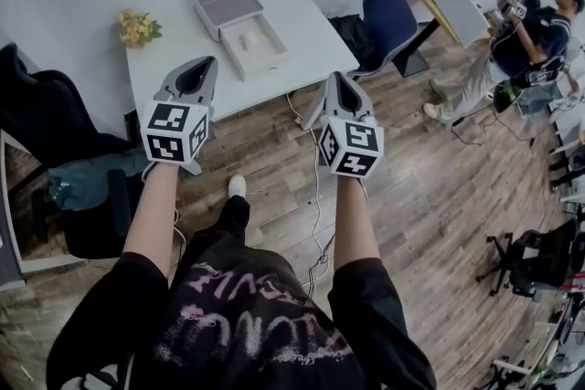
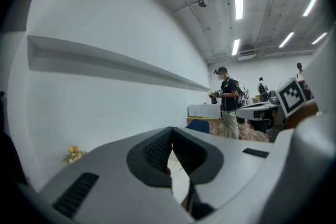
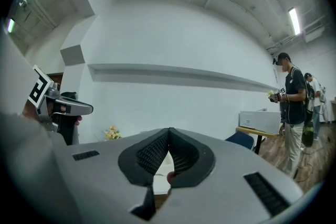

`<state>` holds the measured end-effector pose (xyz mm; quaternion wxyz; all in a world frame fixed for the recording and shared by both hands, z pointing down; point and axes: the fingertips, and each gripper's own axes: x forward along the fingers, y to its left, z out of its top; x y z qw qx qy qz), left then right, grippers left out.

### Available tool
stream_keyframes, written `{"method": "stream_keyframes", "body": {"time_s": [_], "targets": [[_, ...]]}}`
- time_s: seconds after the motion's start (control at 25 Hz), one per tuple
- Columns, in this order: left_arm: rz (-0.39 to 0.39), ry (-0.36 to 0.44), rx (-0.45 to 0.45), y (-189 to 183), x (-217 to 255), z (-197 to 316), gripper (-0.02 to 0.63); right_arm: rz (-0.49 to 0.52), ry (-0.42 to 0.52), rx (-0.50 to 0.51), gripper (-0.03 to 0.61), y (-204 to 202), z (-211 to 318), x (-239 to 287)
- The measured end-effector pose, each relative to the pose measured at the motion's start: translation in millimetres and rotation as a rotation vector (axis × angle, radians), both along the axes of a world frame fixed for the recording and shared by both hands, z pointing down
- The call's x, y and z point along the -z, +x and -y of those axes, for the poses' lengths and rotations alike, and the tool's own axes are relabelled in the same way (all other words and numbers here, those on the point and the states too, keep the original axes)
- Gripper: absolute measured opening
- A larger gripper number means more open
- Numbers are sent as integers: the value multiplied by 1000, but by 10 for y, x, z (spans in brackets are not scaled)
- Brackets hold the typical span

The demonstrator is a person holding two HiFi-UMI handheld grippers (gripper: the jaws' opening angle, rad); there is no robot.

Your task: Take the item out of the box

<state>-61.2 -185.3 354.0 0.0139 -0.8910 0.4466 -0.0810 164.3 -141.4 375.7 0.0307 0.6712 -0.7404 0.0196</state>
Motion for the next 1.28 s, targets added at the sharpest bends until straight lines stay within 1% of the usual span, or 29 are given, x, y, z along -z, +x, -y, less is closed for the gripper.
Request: {"method": "stream_keyframes", "body": {"time_s": [0.2, 0.64, 0.8, 1.08, 1.28], "targets": [[0, -22, -3, 90, -67, 466, 3, 5, -23, 1, 9, 59, 457, -71], [27, -64, -22, 299, -236, 1649, 3, 20, -37, 0, 9, 181, 1647, -157], [25, -80, -25, 346, -302, 2028, 3, 28, -43, -2, 9, 215, 2043, -195], [27, -103, -42, 378, -428, 2502, 3, 23, -59, -4, 9, 182, 2520, -297], [19, -114, -54, 402, -450, 2663, 3, 17, -64, -13, 9, 173, 2671, -304]]}}
